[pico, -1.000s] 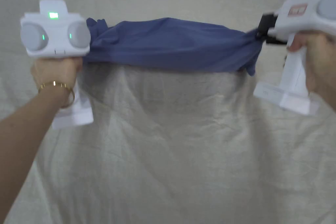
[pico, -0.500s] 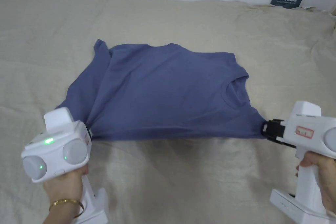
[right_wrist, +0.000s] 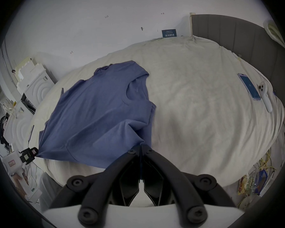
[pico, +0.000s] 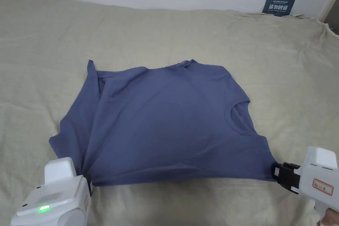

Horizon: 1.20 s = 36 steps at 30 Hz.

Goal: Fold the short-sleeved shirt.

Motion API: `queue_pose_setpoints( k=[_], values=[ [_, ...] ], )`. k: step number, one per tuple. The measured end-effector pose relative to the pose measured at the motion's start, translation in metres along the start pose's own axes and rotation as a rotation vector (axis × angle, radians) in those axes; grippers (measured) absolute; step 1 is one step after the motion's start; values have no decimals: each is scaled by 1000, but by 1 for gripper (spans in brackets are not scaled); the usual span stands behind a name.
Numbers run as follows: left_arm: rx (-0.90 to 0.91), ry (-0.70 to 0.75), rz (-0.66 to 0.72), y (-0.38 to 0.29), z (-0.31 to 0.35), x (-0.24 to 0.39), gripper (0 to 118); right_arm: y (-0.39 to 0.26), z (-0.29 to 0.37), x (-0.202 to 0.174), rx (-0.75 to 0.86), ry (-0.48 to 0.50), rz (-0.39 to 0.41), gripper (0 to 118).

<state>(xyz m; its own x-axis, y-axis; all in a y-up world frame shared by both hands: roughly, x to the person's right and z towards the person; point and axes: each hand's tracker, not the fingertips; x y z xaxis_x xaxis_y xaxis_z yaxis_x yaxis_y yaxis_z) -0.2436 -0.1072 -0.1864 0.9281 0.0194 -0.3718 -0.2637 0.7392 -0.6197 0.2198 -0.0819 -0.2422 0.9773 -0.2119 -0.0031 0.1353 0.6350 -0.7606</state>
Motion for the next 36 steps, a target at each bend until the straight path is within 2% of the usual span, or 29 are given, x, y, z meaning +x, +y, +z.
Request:
queue_pose_setpoints(
  k=[6,9,14,16,17,18,19,20,21,26,29,31,36],
  values=[
    [-115,16,-14,-14,-11,3,0,-12,-8,3,-46,-19,-21,0],
    [-124,24,-15,-14,-17,4,0,-15,-17,2,-59,-41,0,0],
    [-134,32,-25,-14,-18,6,0,-20,-28,2,-96,-54,-9,1],
    [-124,25,-20,-14,-13,4,17,-21,-27,2,-95,-58,-9,6],
    [-121,10,-8,-12,-11,1,28,-20,-26,2,-94,-57,-16,16],
    [-119,2,11,-11,-8,-2,56,-19,-24,1,-92,-58,-24,43],
    [-115,-6,32,-9,-4,-5,79,-18,-21,2,-88,-56,-23,69],
    [-114,-24,56,-6,-1,-9,100,-16,-19,1,-87,-54,-18,88],
    [-113,-30,63,-2,1,-12,116,-13,-16,0,-86,-58,-7,98],
    [-13,-75,113,27,22,-30,118,6,12,-6,-12,-69,60,98],
    [79,-85,144,52,31,-40,118,21,34,-13,87,-83,99,98],
    [151,-87,123,69,37,-42,118,30,48,-19,156,-85,109,98],
    [321,-100,-35,97,56,-30,118,42,76,-41,339,-112,168,98]
  ],
)
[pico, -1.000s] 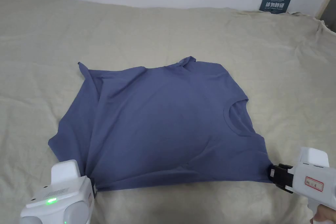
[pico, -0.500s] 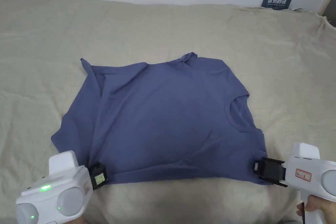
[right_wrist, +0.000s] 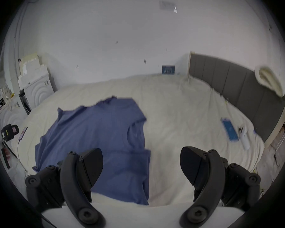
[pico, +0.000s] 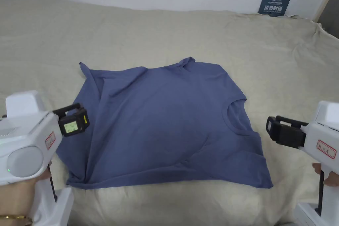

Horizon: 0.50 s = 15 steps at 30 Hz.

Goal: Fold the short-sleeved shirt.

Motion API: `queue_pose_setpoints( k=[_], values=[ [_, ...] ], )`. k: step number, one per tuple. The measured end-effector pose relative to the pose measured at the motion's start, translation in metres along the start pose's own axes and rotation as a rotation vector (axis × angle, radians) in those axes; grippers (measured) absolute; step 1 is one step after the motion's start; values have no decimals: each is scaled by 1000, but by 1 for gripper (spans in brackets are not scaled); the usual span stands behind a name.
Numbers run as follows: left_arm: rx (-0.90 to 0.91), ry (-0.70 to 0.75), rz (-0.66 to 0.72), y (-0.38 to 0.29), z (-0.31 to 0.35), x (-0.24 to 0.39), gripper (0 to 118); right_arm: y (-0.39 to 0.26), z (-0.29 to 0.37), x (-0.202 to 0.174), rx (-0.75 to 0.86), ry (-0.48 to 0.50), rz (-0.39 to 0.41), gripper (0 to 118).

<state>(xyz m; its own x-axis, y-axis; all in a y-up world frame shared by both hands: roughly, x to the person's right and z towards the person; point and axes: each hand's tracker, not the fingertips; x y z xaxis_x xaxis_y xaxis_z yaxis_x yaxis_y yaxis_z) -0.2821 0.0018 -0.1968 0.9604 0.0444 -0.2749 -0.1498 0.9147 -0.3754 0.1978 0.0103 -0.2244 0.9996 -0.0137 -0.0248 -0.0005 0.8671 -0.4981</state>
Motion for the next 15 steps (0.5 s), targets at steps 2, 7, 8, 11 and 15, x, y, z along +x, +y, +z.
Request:
queue_pose_setpoints(
  k=[2,7,8,11,15],
  values=[
    [49,-9,-31,6,5,8,118,1,8,-7,70,-9,13,98],
    [102,-52,-22,-3,11,18,118,-11,18,-23,169,-31,13,98],
    [106,-58,-23,-7,13,20,118,-16,17,-24,182,-23,4,98],
    [104,-73,-44,-18,14,26,118,-25,22,-29,207,-11,-8,98],
    [119,-101,-59,-29,20,30,109,-35,26,-35,227,2,-15,98]
  ],
)
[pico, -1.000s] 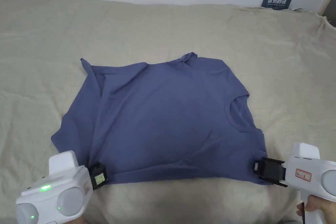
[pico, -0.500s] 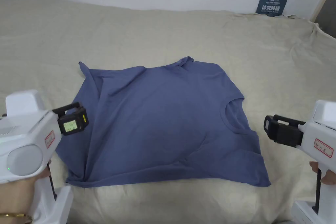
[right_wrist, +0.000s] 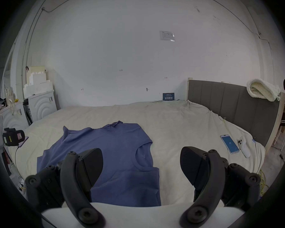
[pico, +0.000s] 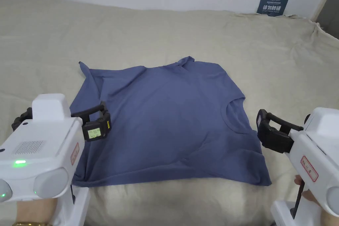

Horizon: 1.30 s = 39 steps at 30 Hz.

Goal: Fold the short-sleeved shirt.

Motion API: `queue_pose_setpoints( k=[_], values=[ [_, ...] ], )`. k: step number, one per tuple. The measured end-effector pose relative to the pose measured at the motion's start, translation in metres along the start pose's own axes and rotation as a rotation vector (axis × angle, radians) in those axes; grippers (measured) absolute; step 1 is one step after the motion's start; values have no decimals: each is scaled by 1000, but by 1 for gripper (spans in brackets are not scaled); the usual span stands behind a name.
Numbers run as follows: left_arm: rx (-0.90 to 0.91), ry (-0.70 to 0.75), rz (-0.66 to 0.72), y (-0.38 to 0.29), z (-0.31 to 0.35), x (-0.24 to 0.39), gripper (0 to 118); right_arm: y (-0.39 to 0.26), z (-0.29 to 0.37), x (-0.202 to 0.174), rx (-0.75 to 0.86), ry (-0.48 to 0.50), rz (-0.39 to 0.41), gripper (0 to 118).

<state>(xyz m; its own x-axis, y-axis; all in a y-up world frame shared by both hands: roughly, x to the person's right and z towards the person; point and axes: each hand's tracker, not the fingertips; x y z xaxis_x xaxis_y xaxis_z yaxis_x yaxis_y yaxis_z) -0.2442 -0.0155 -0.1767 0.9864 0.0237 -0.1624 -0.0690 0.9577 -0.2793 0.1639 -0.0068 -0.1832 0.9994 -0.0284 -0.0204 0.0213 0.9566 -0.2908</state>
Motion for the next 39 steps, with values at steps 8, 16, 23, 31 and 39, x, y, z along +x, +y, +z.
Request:
queue_pose_setpoints(
  k=[8,16,23,31,39],
  values=[
    [51,-27,-31,-4,10,12,38,-5,10,-12,30,35,17,94],
    [54,-50,-43,-3,11,17,0,2,16,-25,63,49,44,2],
    [35,-67,-30,-6,12,19,0,1,14,-29,50,62,38,0],
    [29,-67,-22,-5,11,15,0,1,14,-29,50,57,29,0],
    [22,-77,-29,-5,10,17,0,2,13,-30,50,58,26,0]
  ],
)
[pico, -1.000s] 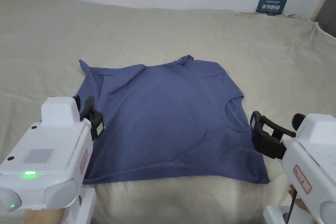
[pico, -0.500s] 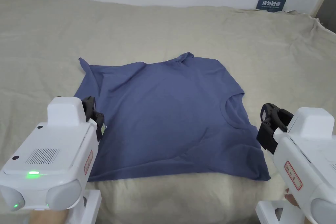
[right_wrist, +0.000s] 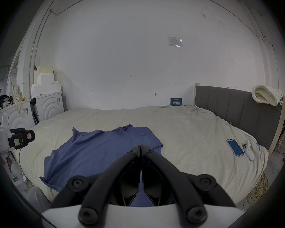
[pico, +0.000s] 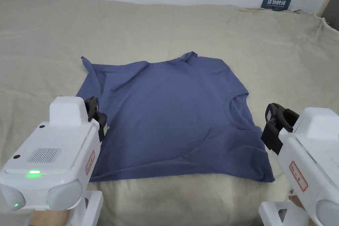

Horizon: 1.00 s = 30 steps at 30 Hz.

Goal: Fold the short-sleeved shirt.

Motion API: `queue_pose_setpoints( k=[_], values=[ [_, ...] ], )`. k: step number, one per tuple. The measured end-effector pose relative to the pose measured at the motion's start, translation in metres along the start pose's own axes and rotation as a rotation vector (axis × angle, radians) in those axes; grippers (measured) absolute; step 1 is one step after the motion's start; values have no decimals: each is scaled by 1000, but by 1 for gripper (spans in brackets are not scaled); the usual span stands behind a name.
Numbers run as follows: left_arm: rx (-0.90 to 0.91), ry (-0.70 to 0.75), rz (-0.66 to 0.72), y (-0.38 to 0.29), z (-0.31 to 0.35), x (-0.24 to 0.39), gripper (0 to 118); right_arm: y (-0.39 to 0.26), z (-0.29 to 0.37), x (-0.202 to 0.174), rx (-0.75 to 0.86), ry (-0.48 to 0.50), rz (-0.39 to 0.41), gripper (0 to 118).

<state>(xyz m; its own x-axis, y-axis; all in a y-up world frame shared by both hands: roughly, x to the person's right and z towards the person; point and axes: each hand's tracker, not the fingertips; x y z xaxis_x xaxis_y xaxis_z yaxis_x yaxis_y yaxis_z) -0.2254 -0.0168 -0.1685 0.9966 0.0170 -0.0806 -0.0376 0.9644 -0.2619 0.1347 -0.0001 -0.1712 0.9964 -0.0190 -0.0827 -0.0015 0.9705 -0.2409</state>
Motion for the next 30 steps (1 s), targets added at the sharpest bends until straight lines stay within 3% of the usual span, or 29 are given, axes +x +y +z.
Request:
queue_pose_setpoints(
  k=[8,10,11,15,16,30],
  values=[
    [-81,-8,-4,13,-12,-9,0,2,-1,1,1,5,-1,0],
    [-127,-22,12,22,-19,-17,9,2,-1,0,3,3,-2,0],
    [-135,-19,26,25,-22,-22,17,2,-1,1,5,2,-4,0],
    [-247,4,56,40,-39,-41,105,3,-1,1,6,2,-6,0],
    [-262,17,55,42,-45,-47,118,3,-2,1,5,1,-5,0],
    [-757,127,56,19,-128,-109,118,-7,-10,-4,-37,2,-6,0]
  ],
)
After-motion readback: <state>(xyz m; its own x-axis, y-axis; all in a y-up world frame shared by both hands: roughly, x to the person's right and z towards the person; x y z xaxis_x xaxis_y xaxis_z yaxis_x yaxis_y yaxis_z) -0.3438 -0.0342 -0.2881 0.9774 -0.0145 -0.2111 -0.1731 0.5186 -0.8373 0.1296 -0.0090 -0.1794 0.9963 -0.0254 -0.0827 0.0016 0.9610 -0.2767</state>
